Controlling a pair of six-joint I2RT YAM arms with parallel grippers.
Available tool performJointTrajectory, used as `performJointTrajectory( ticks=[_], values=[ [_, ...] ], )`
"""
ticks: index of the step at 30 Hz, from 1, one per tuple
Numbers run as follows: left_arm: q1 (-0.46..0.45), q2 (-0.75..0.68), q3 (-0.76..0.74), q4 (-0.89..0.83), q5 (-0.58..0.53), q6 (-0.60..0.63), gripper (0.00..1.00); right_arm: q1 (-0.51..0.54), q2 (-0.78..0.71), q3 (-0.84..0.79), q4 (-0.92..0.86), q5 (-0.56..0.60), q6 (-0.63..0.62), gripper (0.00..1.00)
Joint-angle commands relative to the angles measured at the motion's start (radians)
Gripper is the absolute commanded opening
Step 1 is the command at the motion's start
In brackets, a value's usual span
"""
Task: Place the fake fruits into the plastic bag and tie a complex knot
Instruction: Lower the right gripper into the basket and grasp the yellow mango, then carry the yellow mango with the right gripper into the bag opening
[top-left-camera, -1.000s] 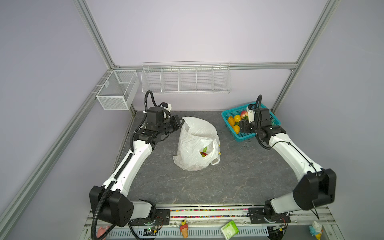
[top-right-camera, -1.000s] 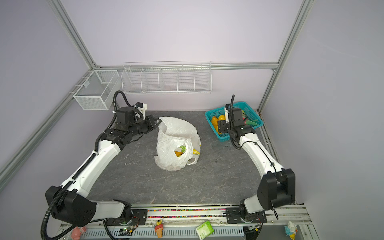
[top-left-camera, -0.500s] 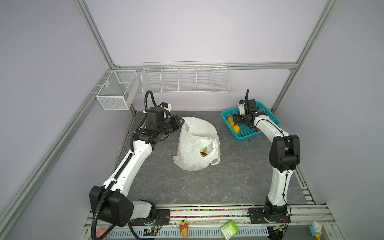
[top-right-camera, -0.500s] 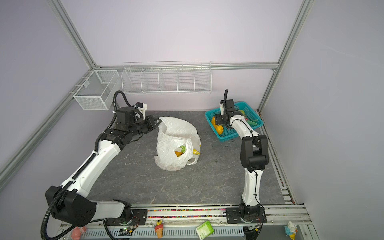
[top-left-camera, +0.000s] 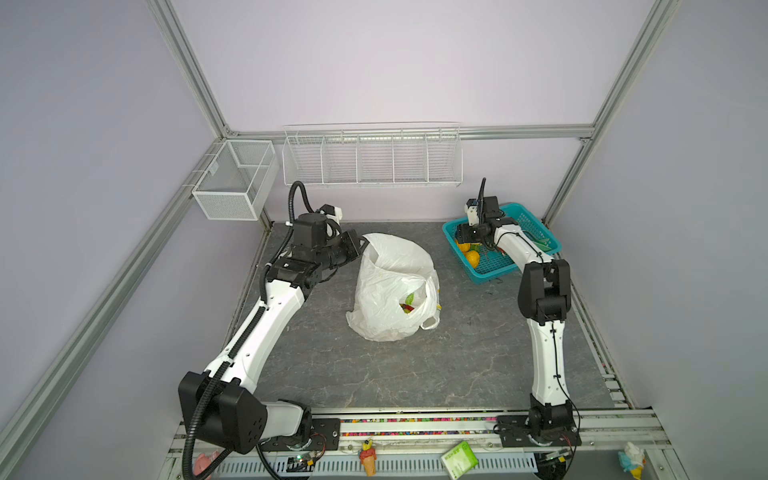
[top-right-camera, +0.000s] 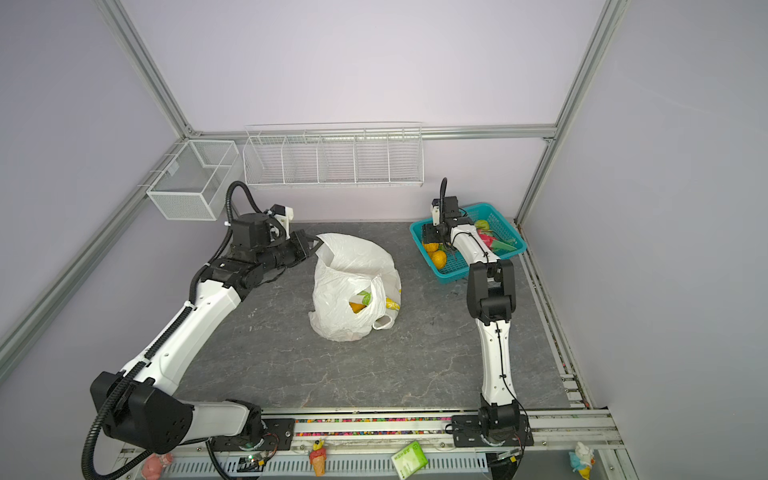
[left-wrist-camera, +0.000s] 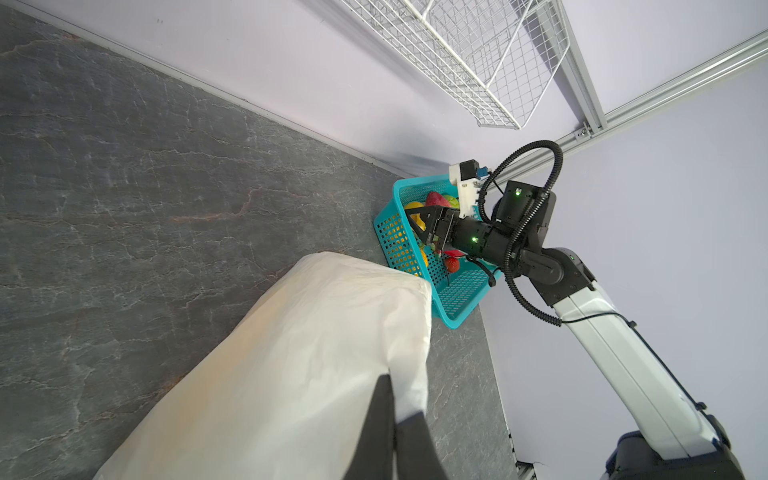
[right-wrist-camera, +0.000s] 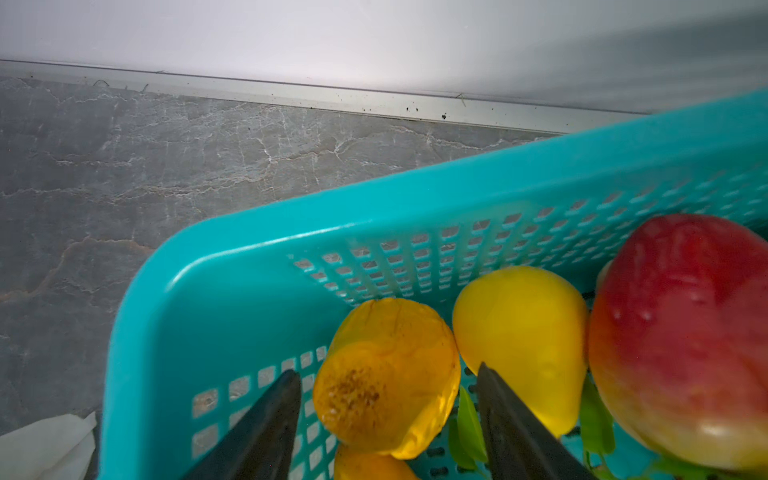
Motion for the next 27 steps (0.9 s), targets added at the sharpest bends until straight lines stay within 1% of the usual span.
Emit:
performJointTrajectory(
  ticks=[1, 4, 9, 14, 18, 20, 27],
  values=[
    [0.004, -0.007, 0.000, -0.001, -0.001, 0.009, 0.00, 0.000, 0.045, 0.067, -0.068, -0.010, 0.007, 0.69],
    [0.004, -0.007, 0.001, -0.001, 0.000, 0.008, 0.00, 0.000, 0.070, 0.087, -0.077, -0.011, 0.009, 0.68],
    [0.003, -0.008, 0.000, -0.001, 0.001, 0.010, 0.00, 0.000, 0.089, 0.096, -0.075, -0.018, 0.014, 0.61],
    [0.004, -0.008, 0.000, -0.001, 0.001, 0.009, 0.00, -0.003, 0.084, 0.106, -0.087, -0.022, 0.005, 0.48],
    [0.004, -0.010, 0.002, -0.003, 0.002, 0.010, 0.00, -0.008, 0.044, 0.102, -0.099, -0.019, -0.006, 0.39],
    [0.004, -0.012, 0.000, -0.003, 0.002, 0.009, 0.00, -0.011, 0.018, 0.093, -0.103, -0.019, -0.010, 0.35],
    [0.004, -0.014, 0.002, 0.000, 0.010, 0.006, 0.00, -0.017, -0.156, -0.026, -0.086, -0.022, -0.018, 0.32]
  ],
)
